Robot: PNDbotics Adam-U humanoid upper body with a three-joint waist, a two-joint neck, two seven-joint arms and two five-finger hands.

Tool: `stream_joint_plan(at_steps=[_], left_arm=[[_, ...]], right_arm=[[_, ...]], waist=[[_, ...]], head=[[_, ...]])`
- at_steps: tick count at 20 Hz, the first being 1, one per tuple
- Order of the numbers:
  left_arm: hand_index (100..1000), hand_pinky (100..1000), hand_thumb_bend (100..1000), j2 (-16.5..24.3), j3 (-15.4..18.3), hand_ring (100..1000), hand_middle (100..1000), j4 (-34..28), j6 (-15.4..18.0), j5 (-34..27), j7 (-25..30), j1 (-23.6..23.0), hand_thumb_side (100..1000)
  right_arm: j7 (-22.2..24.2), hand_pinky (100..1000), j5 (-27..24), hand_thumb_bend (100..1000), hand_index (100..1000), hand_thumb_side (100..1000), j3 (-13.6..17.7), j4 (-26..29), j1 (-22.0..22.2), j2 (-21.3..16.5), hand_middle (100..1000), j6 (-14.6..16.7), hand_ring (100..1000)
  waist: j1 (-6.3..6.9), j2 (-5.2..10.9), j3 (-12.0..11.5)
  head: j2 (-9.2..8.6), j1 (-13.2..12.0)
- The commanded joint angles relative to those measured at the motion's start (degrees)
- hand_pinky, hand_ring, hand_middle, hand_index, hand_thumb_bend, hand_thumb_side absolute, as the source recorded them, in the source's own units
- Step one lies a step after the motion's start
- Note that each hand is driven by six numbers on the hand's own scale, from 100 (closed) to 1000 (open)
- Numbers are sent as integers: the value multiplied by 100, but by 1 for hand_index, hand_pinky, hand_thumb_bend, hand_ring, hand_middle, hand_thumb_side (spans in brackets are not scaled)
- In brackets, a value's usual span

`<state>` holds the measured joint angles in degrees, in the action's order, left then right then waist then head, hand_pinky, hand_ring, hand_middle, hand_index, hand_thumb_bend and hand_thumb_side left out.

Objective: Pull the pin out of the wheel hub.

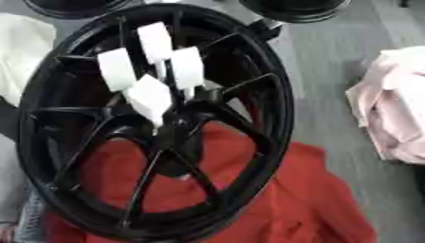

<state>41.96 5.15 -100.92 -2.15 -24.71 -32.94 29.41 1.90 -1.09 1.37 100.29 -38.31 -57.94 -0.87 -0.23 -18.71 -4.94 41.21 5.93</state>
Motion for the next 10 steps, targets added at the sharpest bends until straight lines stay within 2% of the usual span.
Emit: stream_joint_plan(at_steps=[1,10], left_arm=[[904,777,545,195,61,838,838,-108,8,6,-19,42,873],[904,776,542,197,47,838,838,-129,16,-13,-25,55,874]], right_arm=[[14,866,42,100,805,660,57,89,-67,-266,773,10,804],[2,868,76,100,807,660,81,131,-36,-289,774,7,809]], waist=[[-17,97,-10],[-109,14,-18]], head=[[16,-28],[-14,-89]])
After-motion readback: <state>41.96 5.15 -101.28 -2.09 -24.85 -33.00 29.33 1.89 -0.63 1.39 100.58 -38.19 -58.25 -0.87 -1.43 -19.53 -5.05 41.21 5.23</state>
